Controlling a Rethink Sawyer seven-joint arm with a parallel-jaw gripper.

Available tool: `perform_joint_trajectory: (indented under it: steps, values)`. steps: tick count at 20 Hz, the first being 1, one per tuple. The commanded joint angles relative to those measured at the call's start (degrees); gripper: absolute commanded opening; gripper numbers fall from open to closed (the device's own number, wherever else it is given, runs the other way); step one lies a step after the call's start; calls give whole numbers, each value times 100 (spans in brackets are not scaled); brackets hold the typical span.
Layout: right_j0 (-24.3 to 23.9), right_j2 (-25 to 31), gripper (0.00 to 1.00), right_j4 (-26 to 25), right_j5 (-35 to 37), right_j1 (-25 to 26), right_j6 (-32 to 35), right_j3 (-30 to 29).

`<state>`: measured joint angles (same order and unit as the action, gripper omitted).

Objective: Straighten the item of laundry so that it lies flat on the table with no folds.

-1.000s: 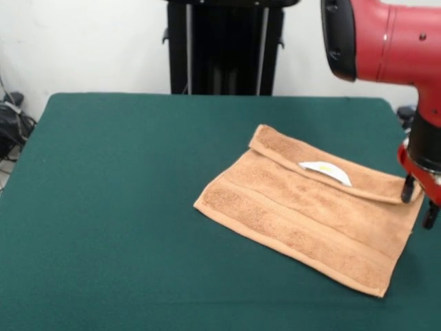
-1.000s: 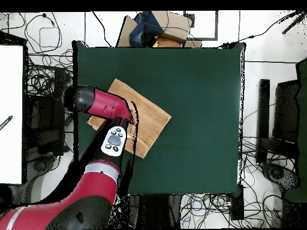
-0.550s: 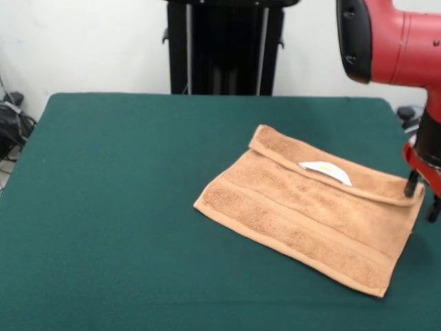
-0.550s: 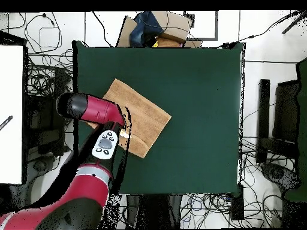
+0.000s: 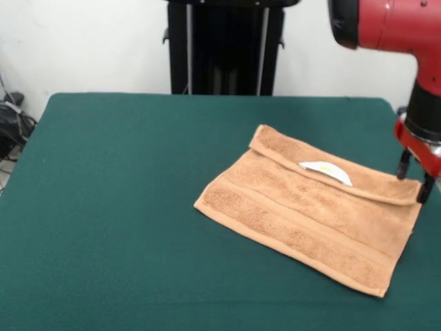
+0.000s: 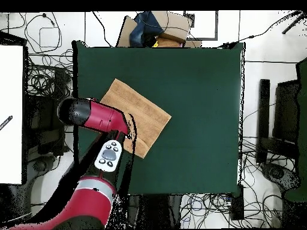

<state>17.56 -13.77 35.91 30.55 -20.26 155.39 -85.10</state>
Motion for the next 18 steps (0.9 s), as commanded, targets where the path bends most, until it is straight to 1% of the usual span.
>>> perform_joint_trajectory:
  steps: [1, 4, 8, 13, 16, 18]
  values:
    - [-387, 736, 100, 42, -797, -369, 417, -1227]
    - [-366, 761, 100, -34, -948, -184, 504, -1146]
    - [-216, 675, 100, -57, -1050, 207, 692, -823]
    - [-53, 492, 100, -20, -892, 481, 859, -468]
    - [64, 410, 100, 32, -886, 668, 976, -266]
    - [89, 454, 100, 107, -1001, 711, 1032, -232]
